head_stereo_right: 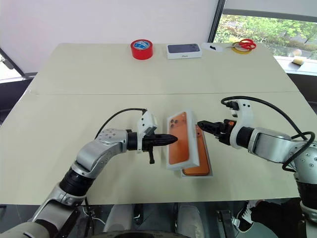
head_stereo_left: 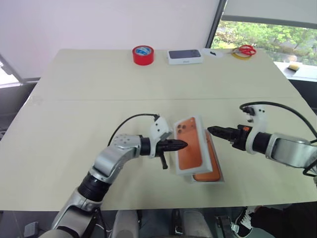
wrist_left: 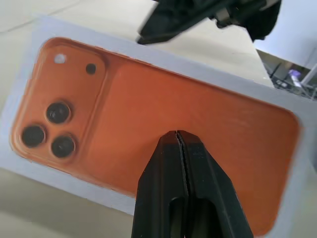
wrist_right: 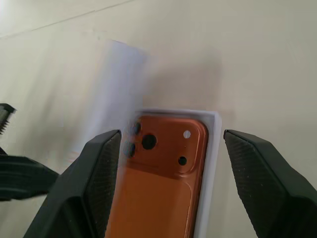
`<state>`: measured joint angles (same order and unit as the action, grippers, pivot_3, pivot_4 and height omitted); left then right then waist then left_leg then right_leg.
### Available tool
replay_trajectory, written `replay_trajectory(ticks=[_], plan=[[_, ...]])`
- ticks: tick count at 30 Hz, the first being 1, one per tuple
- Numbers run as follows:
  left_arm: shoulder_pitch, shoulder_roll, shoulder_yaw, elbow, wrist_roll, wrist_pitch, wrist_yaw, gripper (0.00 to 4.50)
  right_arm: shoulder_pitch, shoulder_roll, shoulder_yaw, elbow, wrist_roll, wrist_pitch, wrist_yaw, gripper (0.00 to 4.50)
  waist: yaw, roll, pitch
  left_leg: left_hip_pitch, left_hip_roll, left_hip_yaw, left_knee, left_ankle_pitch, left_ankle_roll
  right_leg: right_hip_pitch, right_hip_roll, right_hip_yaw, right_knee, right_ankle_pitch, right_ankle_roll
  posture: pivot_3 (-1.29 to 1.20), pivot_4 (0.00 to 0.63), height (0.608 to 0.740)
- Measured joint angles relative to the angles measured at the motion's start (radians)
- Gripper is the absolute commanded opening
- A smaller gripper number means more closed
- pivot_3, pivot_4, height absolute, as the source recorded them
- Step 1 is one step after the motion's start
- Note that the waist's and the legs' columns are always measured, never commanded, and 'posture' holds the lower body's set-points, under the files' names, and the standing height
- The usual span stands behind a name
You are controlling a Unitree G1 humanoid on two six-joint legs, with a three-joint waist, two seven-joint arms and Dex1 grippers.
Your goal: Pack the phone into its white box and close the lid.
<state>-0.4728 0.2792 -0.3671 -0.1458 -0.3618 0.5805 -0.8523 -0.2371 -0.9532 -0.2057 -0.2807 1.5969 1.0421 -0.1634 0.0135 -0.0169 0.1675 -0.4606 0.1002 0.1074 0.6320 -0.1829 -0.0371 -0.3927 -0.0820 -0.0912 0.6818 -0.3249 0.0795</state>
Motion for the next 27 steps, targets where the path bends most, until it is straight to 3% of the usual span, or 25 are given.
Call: replay_trajectory(ticks=[5, 9, 13, 18, 22, 27], plan=[[-0.023, -0.016, 0.019, 0.008, -0.005, 0.002, 0.007, 0.0, 0.003, -0.022, 0.001, -0.013, -0.163, 0.004, 0.075, 0.02, 0.0, 0.0, 0.0, 0.0, 0.0, 0.0, 0.0, 0.0, 0.0, 0.0, 0.0, 0.0, 0.0, 0.0, 0.0, 0.0, 0.15, 0.73], [-0.024, 0.024, 0.054, 0.008, -0.01, 0.035, 0.017, 0.0, 0.024, -0.098, 0.058, -0.103, -0.375, -0.005, 0.164, 0.02, -0.002, 0.0, 0.0, 0.0, 0.0, 0.0, -0.001, 0.0, 0.0, 0.0, 0.0, 0.0, 0.0, 0.0, 0.0, 0.0, 0.15, 0.73], [-0.04, 0.078, 0.104, 0.013, -0.015, 0.116, 0.043, 0.0, 0.035, -0.106, 0.149, -0.174, -0.559, -0.019, 0.255, 0.02, -0.001, 0.0, 0.0, 0.0, 0.0, 0.0, 0.0, 0.0, 0.0, 0.0, 0.0, 0.0, 0.0, 0.0, 0.0, 0.0, 0.15, 0.73], [-0.045, 0.128, 0.119, 0.02, -0.009, 0.157, 0.049, 0.0, 0.038, -0.093, 0.177, -0.205, -0.662, -0.018, 0.338, 0.02, 0.001, -0.001, 0.0, 0.0, 0.0, 0.0, 0.0, 0.0, 0.0, 0.0, 0.0, 0.0, 0.0, 0.0, 0.0, 0.0, 0.15, 0.73], [-0.048, 0.151, 0.062, 0.023, 0.03, 0.155, 0.037, 0.0, 0.037, -0.083, 0.19, -0.209, -0.71, -0.012, 0.389, 0.02, 0.0, 0.0, 0.0, 0.0, 0.0, 0.0, 0.0, 0.0, 0.0, 0.0, 0.0, 0.0, 0.0, 0.0, 0.0, 0.0, 0.15, 0.73], [-0.065, 0.096, -0.018, 0.07, 0.068, 0.135, 0.008, 0.0, 0.037, -0.078, 0.203, -0.227, -0.775, -0.008, 0.446, 0.02, 0.001, -0.001, 0.0, 0.0, 0.0, 0.0, 0.0, 0.0, 0.0, 0.0, 0.0, 0.0, 0.0, 0.0, 0.0, 0.0, 0.15, 0.73]])
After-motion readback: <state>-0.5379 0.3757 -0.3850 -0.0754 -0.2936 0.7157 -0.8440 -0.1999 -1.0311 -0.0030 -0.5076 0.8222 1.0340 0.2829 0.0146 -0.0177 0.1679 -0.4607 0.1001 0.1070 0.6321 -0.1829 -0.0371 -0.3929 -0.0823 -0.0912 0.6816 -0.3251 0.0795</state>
